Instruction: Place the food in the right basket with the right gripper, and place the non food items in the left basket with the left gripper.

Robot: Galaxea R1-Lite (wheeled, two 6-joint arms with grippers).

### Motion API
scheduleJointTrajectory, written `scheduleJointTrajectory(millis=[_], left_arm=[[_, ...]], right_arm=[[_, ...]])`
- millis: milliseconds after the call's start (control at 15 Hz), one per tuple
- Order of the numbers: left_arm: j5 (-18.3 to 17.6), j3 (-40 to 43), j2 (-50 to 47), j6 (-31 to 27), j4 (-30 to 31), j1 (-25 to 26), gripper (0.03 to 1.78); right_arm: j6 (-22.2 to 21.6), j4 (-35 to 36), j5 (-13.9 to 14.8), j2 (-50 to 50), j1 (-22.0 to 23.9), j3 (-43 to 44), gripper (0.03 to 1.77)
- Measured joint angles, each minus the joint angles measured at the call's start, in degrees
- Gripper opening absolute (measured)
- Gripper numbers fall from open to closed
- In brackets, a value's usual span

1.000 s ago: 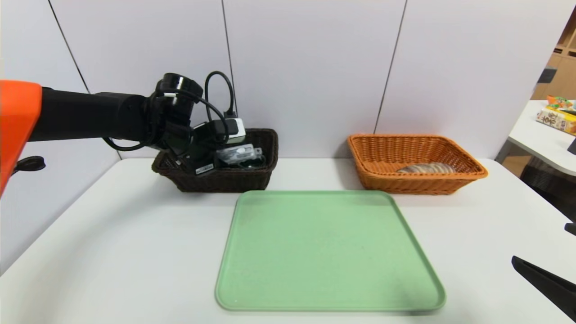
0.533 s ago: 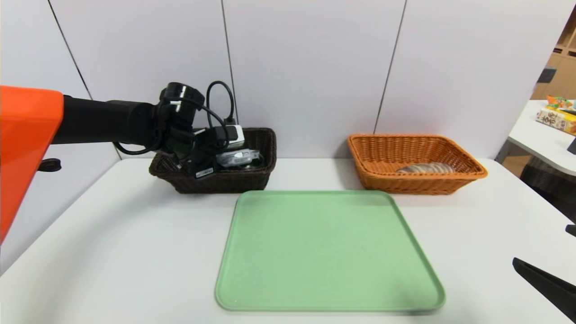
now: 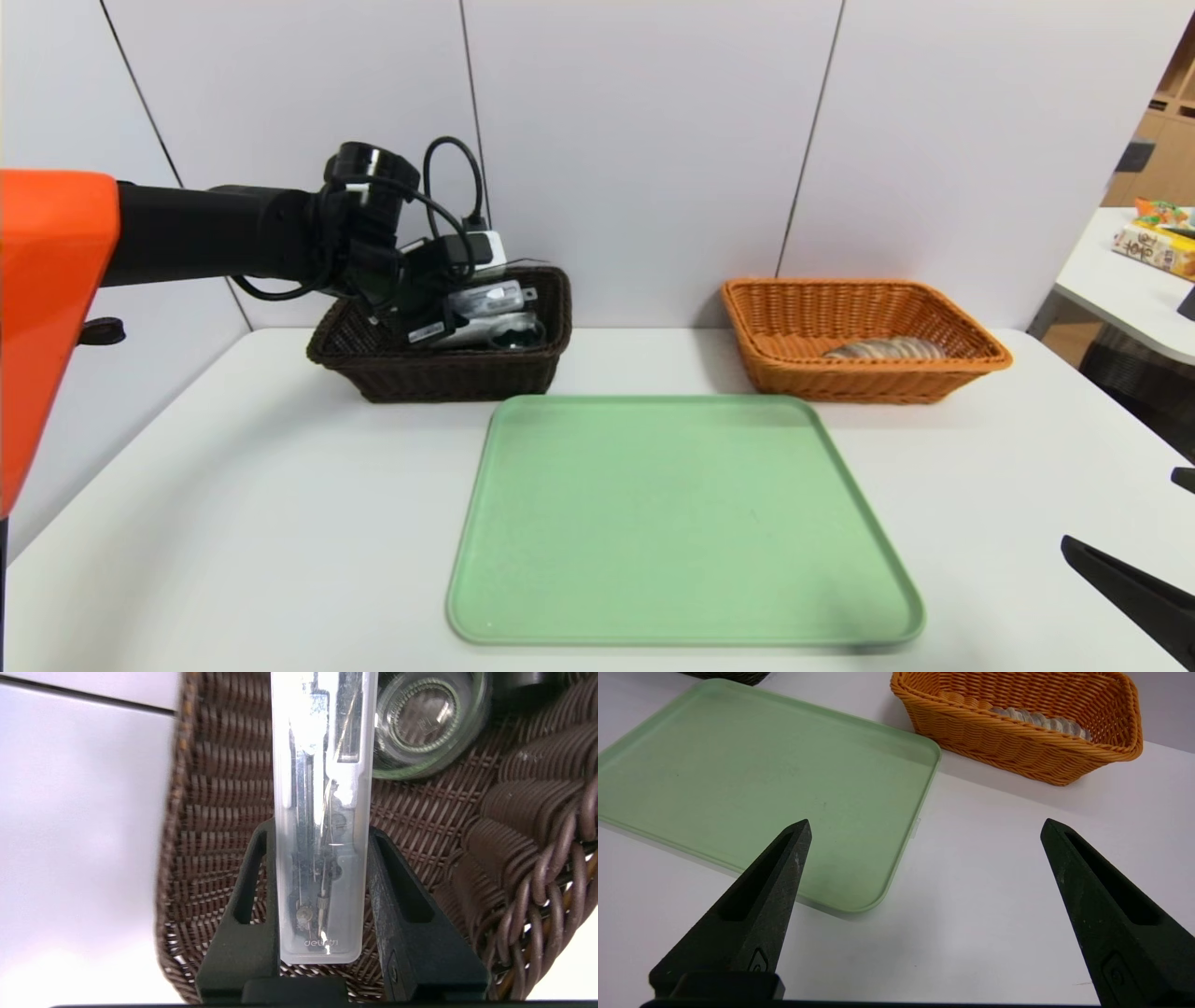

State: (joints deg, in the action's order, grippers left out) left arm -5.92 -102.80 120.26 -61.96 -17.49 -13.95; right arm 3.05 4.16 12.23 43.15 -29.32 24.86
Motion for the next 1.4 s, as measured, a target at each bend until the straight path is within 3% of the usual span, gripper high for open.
scheduleJointTrajectory(millis=[400,600,800,1133,1267,1400], left_arm=[[-0.05,-2.88,-0.33,-0.11,-2.68,-0.02,0.57],[-0.07,-2.57,-0.3,-0.1,-2.62,-0.09,0.94],[-0.05,-2.16,-0.37,-0.1,-2.54,-0.13,1.19],[-0.11,-1.16,-3.84,0.98,-2.24,-0.52,1.43],[-0.13,1.62,-8.02,3.89,-2.23,-2.41,1.5],[0.11,4.01,-12.63,10.78,-2.29,-5.86,1.54]], right_arm=[[0.0,0.2,0.09,0.22,-0.02,0.16,1.7],[-0.02,0.11,0.09,0.11,-0.02,0.11,1.7],[0.0,0.17,0.11,-0.05,-0.02,0.24,1.7],[0.0,0.17,0.15,-0.33,0.44,0.26,1.7],[0.0,0.05,0.11,-0.55,0.52,0.06,1.7],[0.01,0.06,0.26,-0.77,0.52,0.09,1.7]])
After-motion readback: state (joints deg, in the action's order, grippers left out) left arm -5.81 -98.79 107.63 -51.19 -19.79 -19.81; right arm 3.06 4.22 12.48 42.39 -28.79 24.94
